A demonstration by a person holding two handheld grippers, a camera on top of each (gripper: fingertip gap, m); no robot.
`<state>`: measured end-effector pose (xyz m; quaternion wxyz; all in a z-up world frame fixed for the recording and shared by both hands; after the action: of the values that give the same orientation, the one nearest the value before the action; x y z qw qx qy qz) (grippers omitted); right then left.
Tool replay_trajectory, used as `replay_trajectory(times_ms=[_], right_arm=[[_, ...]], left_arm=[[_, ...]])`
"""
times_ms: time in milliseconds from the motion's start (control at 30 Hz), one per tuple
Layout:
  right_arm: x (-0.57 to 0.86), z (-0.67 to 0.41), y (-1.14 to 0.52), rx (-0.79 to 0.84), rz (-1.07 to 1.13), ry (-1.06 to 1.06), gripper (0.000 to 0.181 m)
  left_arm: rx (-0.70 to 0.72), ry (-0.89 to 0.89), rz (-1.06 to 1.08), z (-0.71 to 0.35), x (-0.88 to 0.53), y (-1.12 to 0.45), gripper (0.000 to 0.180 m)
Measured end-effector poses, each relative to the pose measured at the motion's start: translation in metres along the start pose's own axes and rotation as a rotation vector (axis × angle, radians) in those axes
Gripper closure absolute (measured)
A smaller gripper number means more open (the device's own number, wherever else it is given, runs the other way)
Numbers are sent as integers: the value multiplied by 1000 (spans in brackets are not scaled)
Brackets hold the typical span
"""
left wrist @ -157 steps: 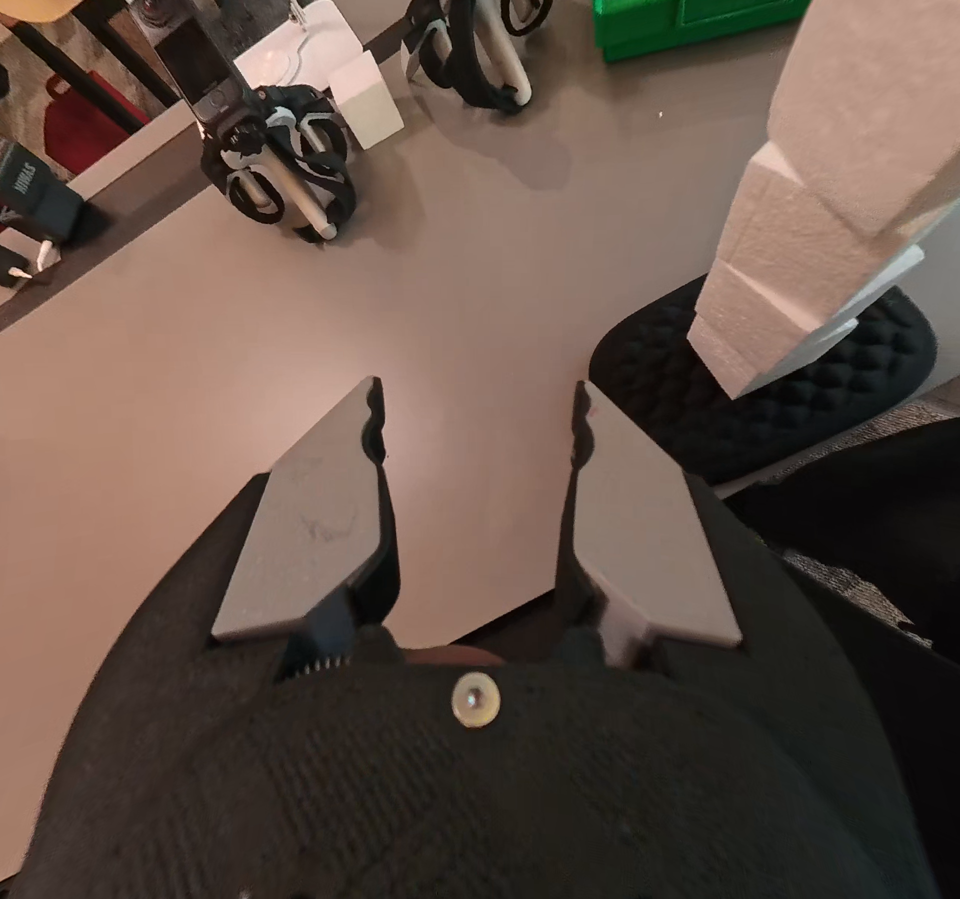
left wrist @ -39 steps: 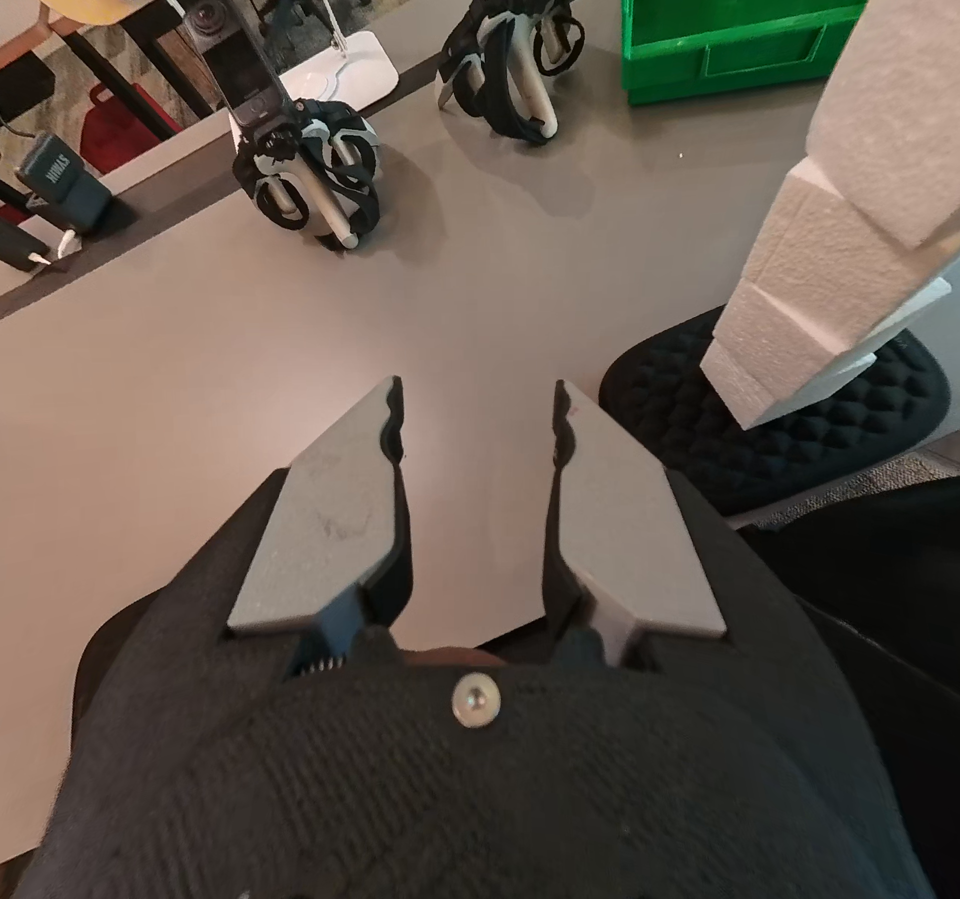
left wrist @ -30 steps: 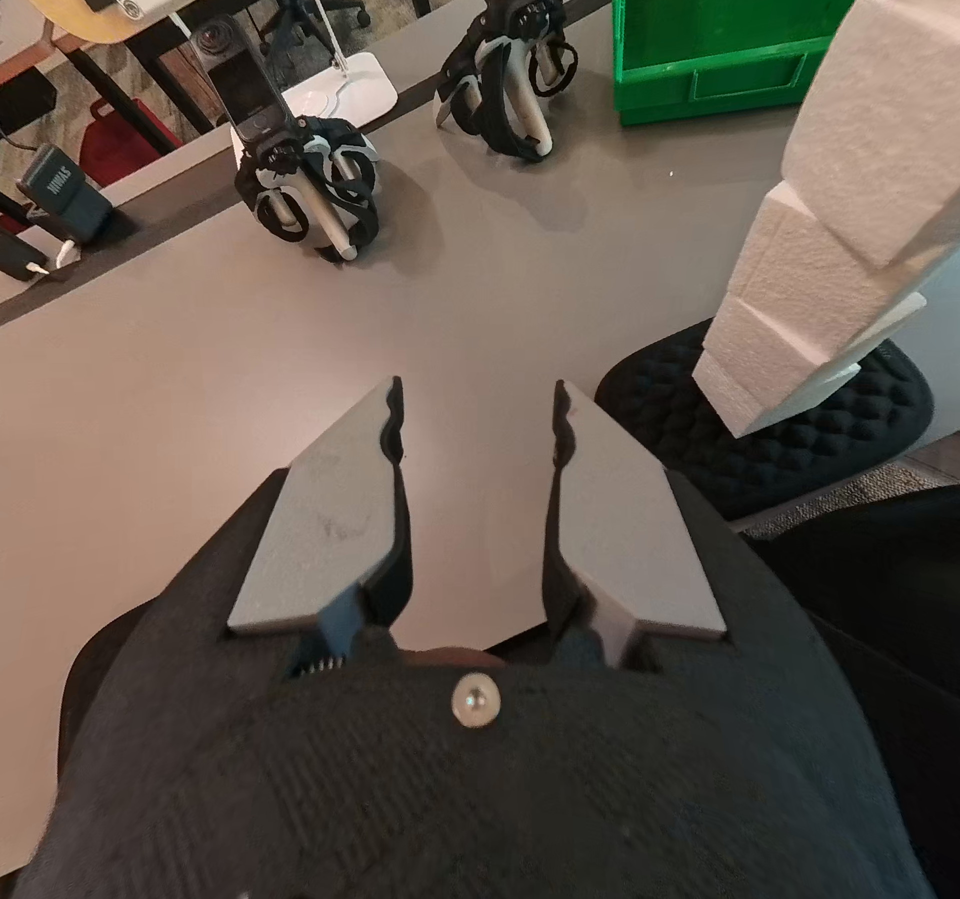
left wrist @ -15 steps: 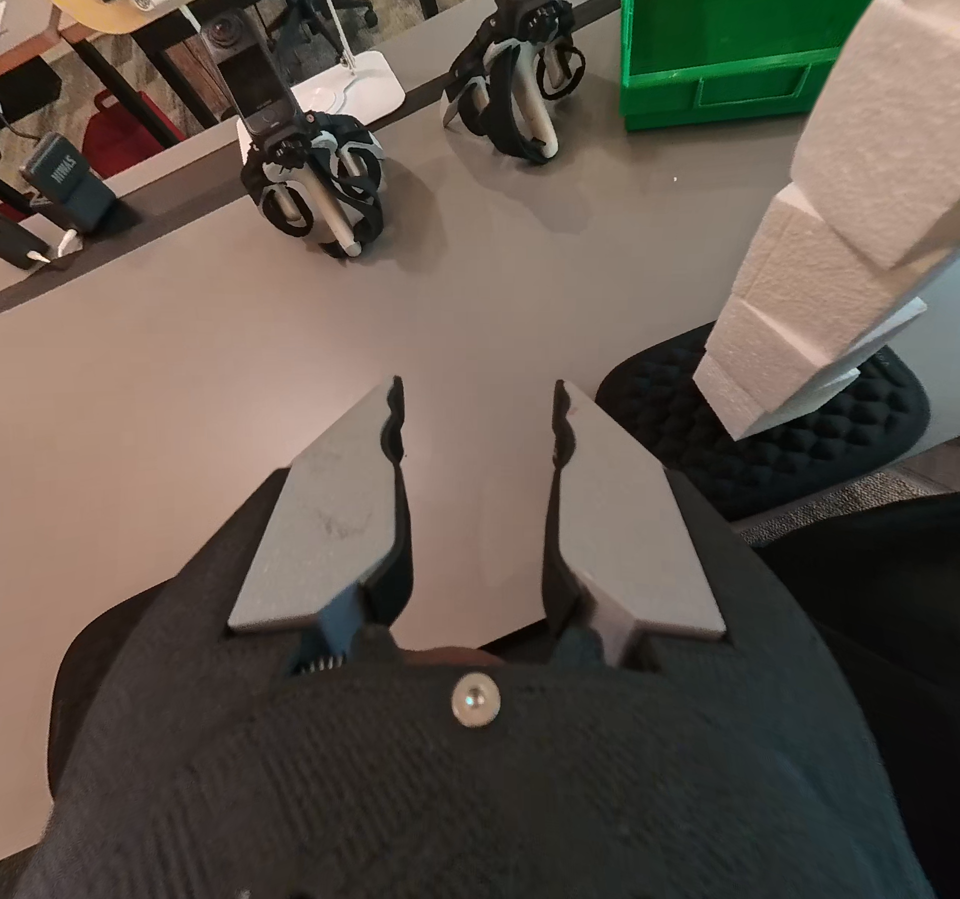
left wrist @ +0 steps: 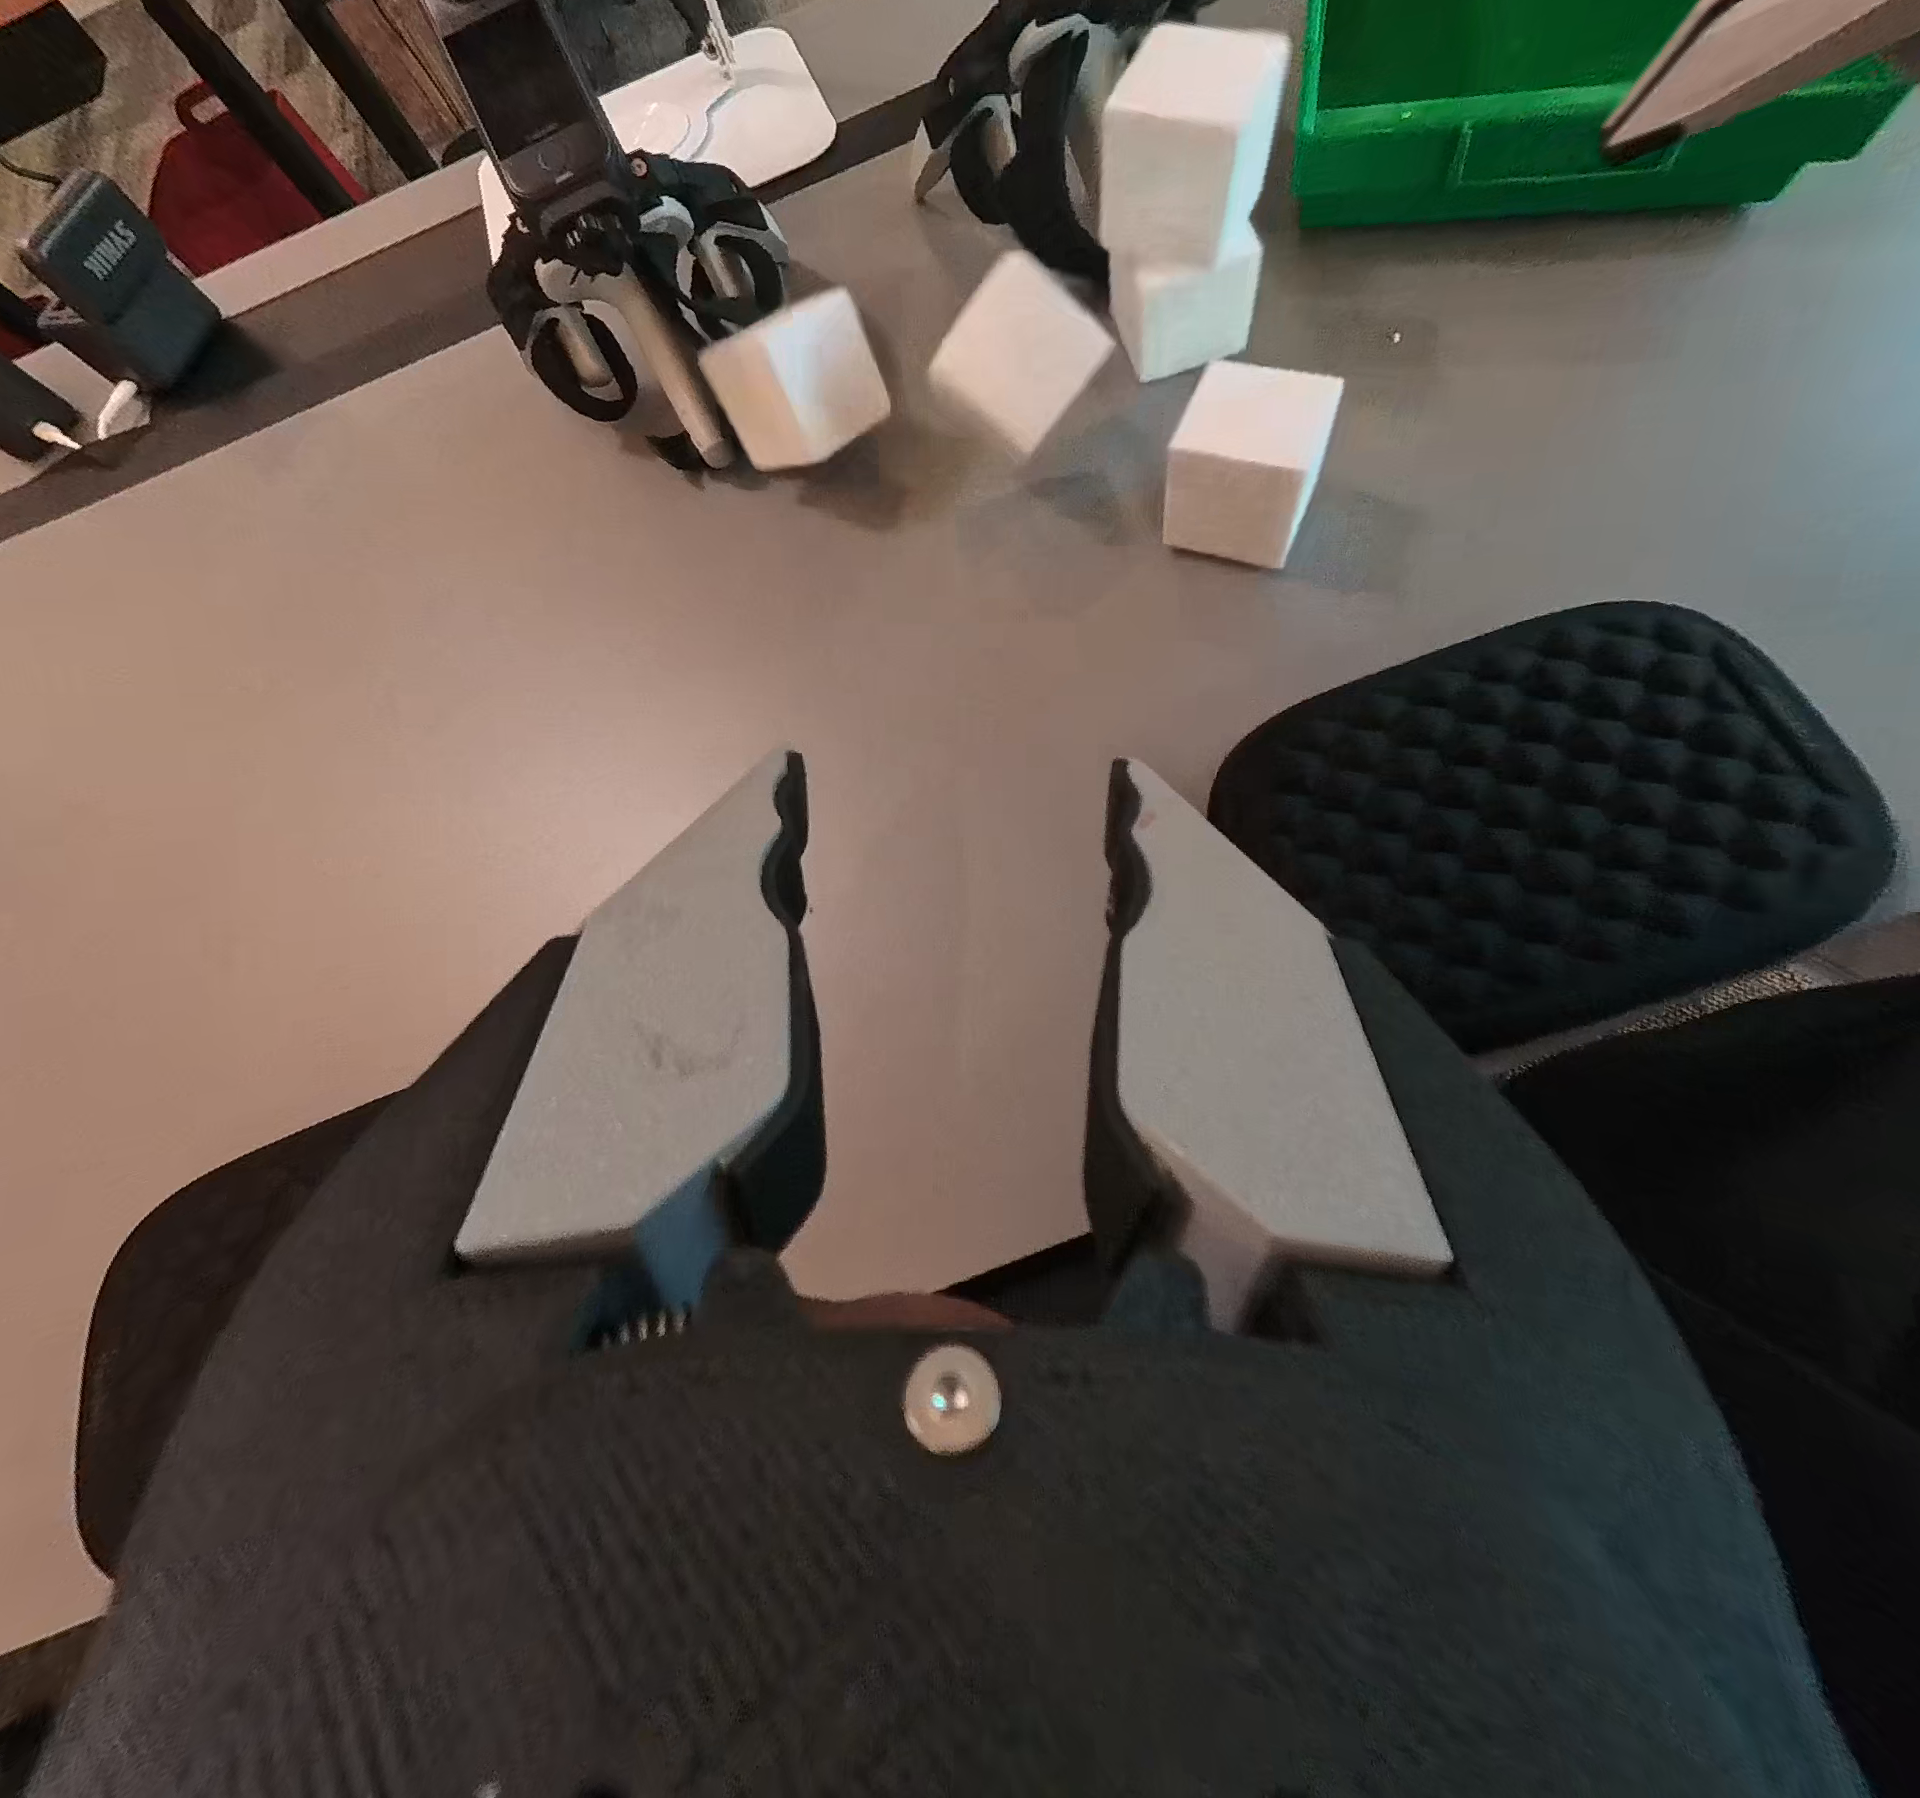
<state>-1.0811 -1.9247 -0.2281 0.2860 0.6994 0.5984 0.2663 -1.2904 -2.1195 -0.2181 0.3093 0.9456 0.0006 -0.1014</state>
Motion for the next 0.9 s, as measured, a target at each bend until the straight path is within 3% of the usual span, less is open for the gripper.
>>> replay_trajectory(times_ms=[333,533,667,800,900], right_arm=[[6,55,-2,-51,-104,-135,181],[-6,67,-9,-59,-261,-68,177],[-10,74,-14,-73,-341,-5,177],[-12,79,-16,-66,-438,-7,176],[-10,84,-14,-65,-499,-25,173]], left_arm=[[-76,22,53,2,0,-5,120],[-212,106,141,-14,-8,-13,113],[-216,214,204,-47,-12,-40,108],[-260,90,172,-68,-15,-98,103],[-271,-114,243,-83,-11,-141,104]])
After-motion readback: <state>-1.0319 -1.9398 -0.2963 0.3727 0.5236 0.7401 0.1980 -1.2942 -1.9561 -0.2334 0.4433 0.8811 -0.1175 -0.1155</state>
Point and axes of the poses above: each gripper's, where its closed fingertips meet, y back along the fingers, z out of its underside, x = y × z across the jaws, the point moved 7 cm from there along y, back along the fingers, and after that the axes turned 1 degree about -x, right-handed, at the moved point
